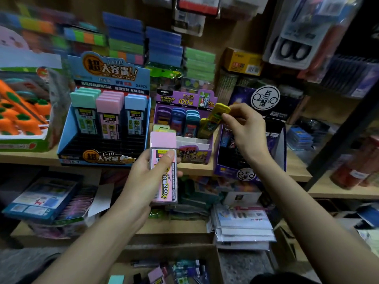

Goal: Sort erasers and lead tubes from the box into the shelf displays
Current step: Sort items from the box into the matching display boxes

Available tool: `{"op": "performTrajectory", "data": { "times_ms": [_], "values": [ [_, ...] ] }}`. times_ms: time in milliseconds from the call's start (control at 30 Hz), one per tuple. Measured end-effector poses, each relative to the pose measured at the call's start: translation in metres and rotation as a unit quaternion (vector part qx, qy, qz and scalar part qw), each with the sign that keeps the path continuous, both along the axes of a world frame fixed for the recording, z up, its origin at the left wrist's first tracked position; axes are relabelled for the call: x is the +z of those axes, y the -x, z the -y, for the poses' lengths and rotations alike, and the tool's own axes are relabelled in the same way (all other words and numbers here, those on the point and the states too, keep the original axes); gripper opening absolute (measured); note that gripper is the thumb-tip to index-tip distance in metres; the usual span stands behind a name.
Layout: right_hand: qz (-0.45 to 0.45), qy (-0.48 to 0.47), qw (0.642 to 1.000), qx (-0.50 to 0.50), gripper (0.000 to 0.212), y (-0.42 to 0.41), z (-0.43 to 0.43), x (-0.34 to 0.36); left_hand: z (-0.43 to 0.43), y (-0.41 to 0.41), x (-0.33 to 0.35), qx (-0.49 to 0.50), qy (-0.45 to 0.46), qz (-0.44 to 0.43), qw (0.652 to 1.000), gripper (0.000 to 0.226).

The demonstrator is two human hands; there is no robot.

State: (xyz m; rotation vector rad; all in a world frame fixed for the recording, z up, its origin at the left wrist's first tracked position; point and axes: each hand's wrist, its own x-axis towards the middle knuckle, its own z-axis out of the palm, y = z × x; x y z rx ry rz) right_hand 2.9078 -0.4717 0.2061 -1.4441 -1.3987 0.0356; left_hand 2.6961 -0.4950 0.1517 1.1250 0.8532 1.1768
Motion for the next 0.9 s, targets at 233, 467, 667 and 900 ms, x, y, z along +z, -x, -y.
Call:
{"op": "performTrajectory", "data": {
  "times_ms": [233,467,667,900],
  "values": [
    [0.129,0.043,0.991,-0.021,0.016,0.001,-0.021,-0.018,-0.004,0.005,0.001,-0.003,-0.004,0.002,1.000,0.019],
    [0.236,0.078,0.961,-0.121,0.023,0.004,-0.034,-0.027,-0.006,0.009,0.001,-0.010,-0.013,0.002,1.000,0.015],
    [0.220,0.014,0.969,-0.110,0.022,0.025,-0.016,-0.005,-0.001,0.013,0.004,-0.025,-0.020,-0.006,0.999,0.034],
    [-0.032,0.230,0.958,0.172,0.035,0.088,0.024,0.007,0.004,0.015,0.006,-0.040,-0.015,0.018,0.999,0.026]
  ]
}}
